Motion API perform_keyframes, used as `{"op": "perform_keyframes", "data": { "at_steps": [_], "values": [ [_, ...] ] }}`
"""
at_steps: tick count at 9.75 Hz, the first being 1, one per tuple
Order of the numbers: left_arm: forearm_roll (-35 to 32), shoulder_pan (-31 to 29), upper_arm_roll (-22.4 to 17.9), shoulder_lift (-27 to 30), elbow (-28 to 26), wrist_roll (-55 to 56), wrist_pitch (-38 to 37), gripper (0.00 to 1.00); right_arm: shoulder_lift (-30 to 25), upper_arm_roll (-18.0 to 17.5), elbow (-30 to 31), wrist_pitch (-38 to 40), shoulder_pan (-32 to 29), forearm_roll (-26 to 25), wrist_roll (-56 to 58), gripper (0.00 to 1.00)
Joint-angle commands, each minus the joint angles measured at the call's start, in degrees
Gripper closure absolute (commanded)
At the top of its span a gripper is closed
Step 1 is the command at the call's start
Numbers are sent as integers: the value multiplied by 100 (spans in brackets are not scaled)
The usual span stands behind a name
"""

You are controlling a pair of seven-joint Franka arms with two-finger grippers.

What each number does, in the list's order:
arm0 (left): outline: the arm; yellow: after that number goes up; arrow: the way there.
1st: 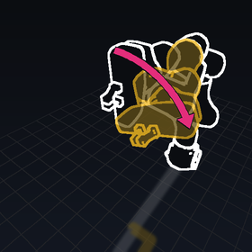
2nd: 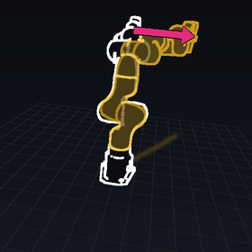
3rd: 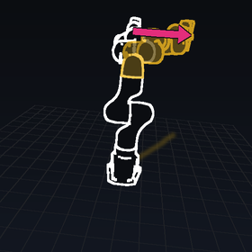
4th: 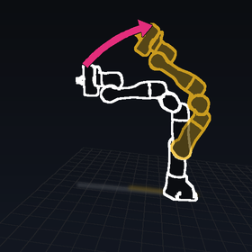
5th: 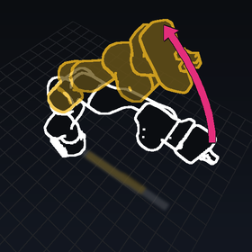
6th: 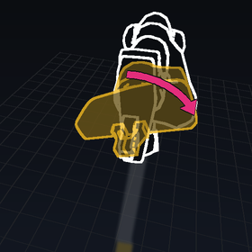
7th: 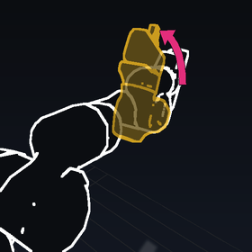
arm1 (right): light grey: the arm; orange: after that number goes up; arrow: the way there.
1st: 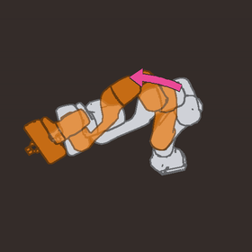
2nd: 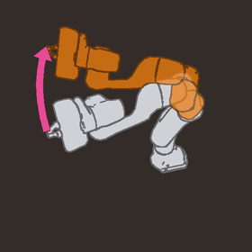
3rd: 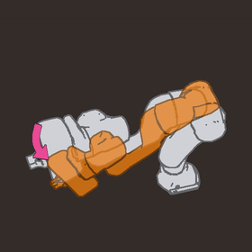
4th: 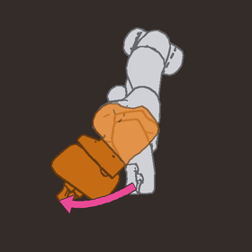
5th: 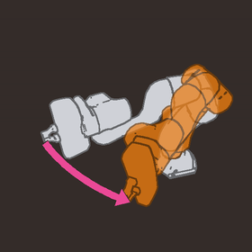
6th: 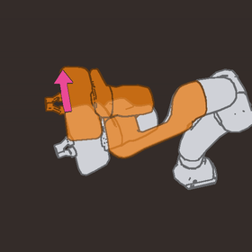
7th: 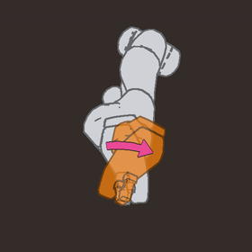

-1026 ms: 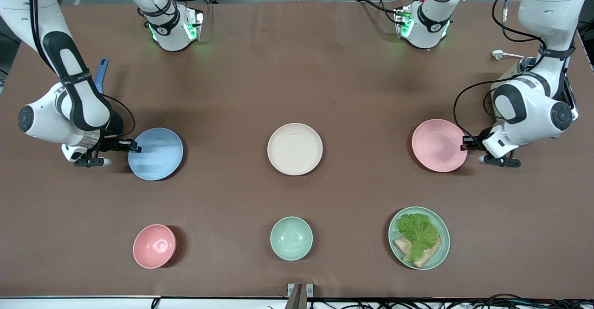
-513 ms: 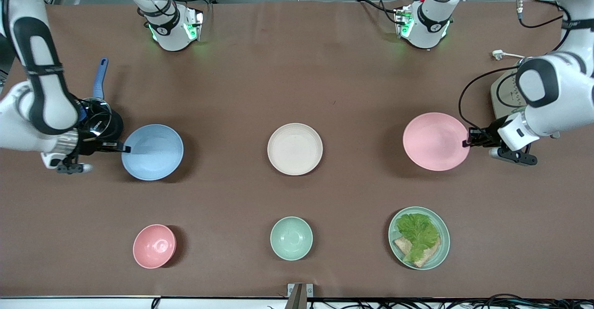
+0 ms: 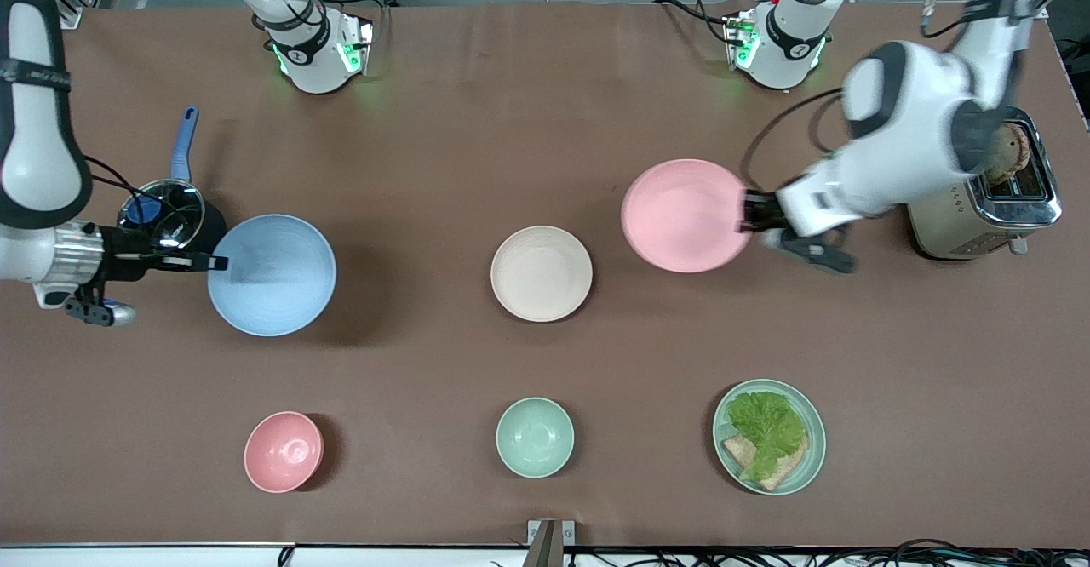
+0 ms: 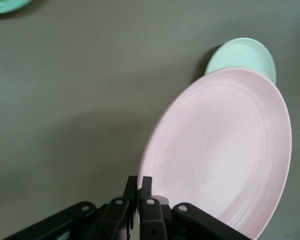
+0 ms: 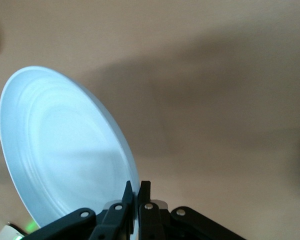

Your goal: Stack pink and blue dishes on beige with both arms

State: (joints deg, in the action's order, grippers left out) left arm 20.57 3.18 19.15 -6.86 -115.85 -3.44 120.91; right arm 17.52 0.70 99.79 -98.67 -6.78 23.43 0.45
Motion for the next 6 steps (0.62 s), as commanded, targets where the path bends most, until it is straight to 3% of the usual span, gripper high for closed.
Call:
{"op": "perform_keyframes", "data": {
  "at_steps": [1, 4, 6],
  "values": [
    [-8, 25, 797, -961, -25, 841, 1244, 100, -179, -455, 32, -12, 54, -23, -807, 99],
    [-568, 718, 889, -2262, 429, 1922, 2338, 96, -161, -974, 67, -257, 72, 13, -1397, 99],
    [-1978, 798, 906, -3168, 1158, 3159, 2507, 95, -144, -1186, 181, -591, 212, 13, -1556, 99]
  ]
}}
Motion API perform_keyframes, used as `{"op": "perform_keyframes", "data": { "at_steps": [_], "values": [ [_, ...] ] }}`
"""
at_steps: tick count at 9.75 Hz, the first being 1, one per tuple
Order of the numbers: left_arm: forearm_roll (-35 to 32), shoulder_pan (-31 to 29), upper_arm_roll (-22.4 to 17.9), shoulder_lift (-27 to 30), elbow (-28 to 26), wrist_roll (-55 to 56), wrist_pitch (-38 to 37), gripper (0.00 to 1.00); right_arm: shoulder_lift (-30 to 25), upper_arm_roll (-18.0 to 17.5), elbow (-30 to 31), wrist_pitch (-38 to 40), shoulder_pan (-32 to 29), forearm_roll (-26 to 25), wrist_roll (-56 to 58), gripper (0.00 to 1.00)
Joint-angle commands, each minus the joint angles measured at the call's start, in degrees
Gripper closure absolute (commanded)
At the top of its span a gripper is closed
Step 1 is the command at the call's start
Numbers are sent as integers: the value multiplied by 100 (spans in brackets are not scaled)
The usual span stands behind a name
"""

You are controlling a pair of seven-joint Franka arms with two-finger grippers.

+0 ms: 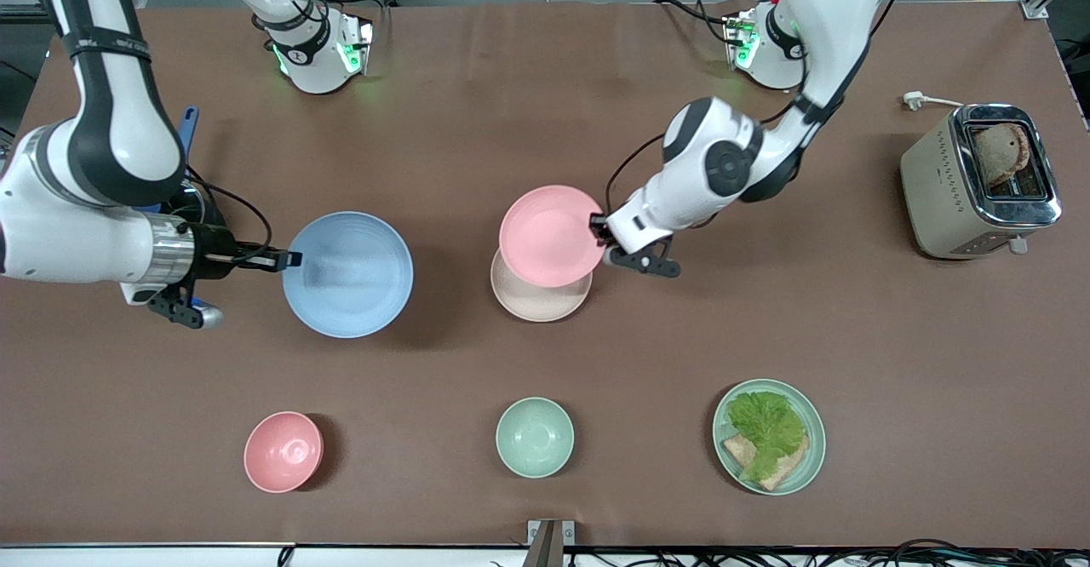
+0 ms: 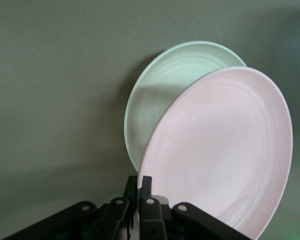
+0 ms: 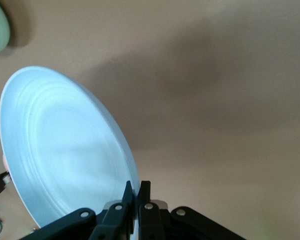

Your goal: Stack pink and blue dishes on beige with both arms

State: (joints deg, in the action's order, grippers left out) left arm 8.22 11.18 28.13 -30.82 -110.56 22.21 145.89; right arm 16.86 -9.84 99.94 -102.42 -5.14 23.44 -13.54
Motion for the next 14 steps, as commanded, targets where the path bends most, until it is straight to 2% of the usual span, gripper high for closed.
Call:
{"op": "perform_keyframes", "data": {
  "at_steps": [1, 2, 3, 4, 5, 6, 8, 10, 12, 14],
  "values": [
    [-1370, -1, 17, -1064, 901, 1165, 10, 94, -69, -132, 236, -399, 170, 11, -202, 99],
    [-1698, -1, 17, -1128, 939, 1441, 10, 89, -69, -132, 263, -532, 293, 20, -211, 99],
    [-1701, -1, 26, -1137, 965, 1461, 10, 83, -60, -132, 368, -768, 494, 20, -324, 99],
    [-1666, -1, 26, -1198, 1035, 1548, 10, 62, -60, -132, 586, -1171, 766, 20, -499, 99],
    [-1727, 42, 26, -1216, 1106, 1706, 10, 1, -60, -132, 771, -1566, 1047, 20, -753, 99],
    [-1727, 51, 35, -1121, 1054, 1733, -51, 0, -8, -132, 886, -1953, 1320, 29, -912, 99],
    [-1693, -54, 61, -272, 808, 1664, -986, 0, 281, -149, 896, -2341, 1611, 73, -932, 98],
    [-1578, -631, 331, 441, 790, 1655, -1858, 0, 554, -167, 905, -2939, 1946, 336, -932, 97],
    [-1569, -1045, 255, 1215, 807, 1254, -2545, 0, 809, -211, 905, -3509, 2322, 493, -993, 96],
    [-1482, -1398, 71, 1716, 825, 594, -2800, 0, 1003, -220, 905, -3811, 2578, 521, -1019, 94]
  ]
}}
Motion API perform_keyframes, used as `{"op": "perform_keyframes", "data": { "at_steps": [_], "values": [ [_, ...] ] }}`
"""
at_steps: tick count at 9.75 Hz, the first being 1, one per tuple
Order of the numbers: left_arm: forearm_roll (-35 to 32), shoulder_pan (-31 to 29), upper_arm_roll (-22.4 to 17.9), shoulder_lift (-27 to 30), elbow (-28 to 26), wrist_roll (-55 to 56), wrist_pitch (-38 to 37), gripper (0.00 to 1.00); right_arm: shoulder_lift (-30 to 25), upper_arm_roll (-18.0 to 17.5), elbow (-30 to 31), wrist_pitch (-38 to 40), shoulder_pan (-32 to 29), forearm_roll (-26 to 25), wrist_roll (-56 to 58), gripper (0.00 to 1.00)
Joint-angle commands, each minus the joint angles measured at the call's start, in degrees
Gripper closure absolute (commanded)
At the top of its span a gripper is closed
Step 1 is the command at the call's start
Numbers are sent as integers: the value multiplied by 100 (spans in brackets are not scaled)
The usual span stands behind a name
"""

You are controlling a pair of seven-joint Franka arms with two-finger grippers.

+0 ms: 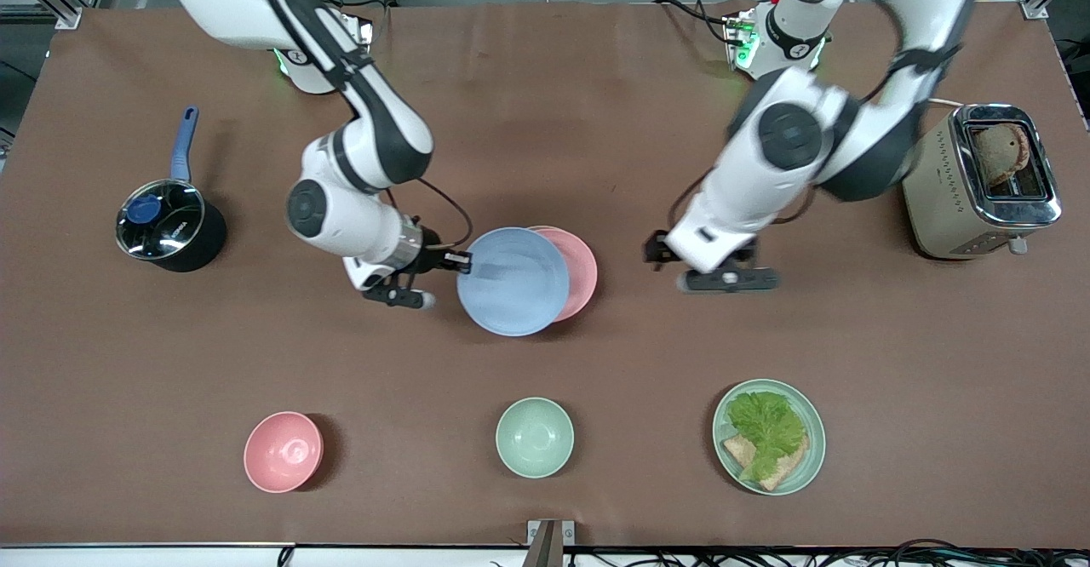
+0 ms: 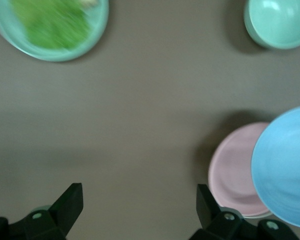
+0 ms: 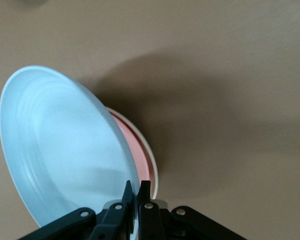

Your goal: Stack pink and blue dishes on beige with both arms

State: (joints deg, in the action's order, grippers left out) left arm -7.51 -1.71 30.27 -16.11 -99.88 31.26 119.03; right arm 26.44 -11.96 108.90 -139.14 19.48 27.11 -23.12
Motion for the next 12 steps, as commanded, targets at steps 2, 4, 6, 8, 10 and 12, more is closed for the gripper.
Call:
{"op": "perform_keyframes", "data": {
  "at_steps": [2, 4, 6, 8, 10, 12],
  "values": [
    [370, -85, -966, 790, -198, -1327, -204, 0, 151, -43, 25, -323, 239, 242, -61, 93],
    [452, -6, -1766, 1117, 99, -2120, -720, 0, 221, -140, 270, -745, 328, 286, -52, 91],
    [504, 30, -2286, 1521, 163, -2894, -1188, 0, 222, -140, 403, -817, 380, 286, -17, 89],
    [522, 21, -2577, 2066, -57, -3335, -1538, 0, 213, -132, 491, -607, 250, 251, 254, 37],
    [522, -5, -2631, 2279, -40, -3546, -1926, 0, -372, -53, 474, -29, 65, 208, 255, 0],
    [513, 30, -2658, 2157, 309, -3487, -2006, 0, -1101, -52, 422, 831, -592, -238, 247, 0]
  ]
}}
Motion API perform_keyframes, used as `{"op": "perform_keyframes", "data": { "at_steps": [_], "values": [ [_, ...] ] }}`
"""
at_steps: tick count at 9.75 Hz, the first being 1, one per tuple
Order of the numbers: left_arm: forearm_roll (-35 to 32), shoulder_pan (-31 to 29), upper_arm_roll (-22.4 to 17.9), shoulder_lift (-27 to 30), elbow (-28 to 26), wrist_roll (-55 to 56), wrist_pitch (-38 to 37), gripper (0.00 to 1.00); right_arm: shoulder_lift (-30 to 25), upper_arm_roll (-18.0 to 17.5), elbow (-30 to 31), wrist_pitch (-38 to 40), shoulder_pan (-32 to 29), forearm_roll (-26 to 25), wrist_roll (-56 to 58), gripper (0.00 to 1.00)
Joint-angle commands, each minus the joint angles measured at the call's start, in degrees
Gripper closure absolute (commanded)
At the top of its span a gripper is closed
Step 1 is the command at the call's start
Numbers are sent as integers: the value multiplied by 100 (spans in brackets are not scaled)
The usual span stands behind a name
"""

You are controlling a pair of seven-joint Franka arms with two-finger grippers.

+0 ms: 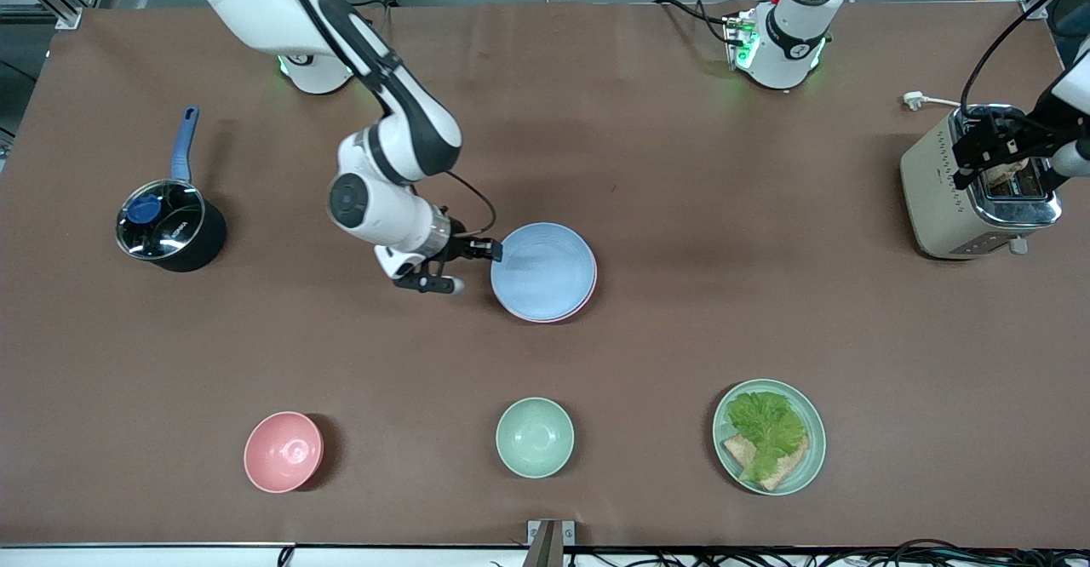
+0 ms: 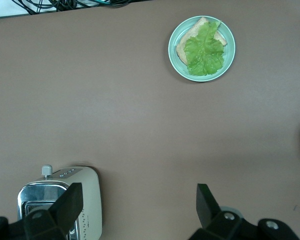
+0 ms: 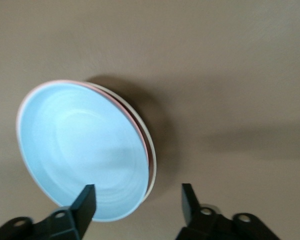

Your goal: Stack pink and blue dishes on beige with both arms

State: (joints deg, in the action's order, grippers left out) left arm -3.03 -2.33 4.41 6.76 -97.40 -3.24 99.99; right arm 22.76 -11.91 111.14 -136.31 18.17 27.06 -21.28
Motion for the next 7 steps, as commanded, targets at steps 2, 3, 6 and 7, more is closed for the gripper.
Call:
{"op": "perform_keyframes", "data": {
  "at_steps": [2, 3, 6, 7],
  "values": [
    [74, 92, -55, -472, 667, 243, -628, 0, -1604, -57, 93, 1410, -962, -1258, 63, 0],
    [83, 92, -37, -483, 731, 524, -700, 0, -1903, -57, -91, 1997, -1243, -2005, -7, 0],
    [364, 109, -37, -369, 635, 913, -859, 0, -2407, 747, -757, 3168, -1615, -2469, 219, 0],
    [382, 110, -19, -334, 617, 904, -859, 0, -2381, 1039, -1326, 3659, -1624, -2486, 856, 0]
  ]
}}
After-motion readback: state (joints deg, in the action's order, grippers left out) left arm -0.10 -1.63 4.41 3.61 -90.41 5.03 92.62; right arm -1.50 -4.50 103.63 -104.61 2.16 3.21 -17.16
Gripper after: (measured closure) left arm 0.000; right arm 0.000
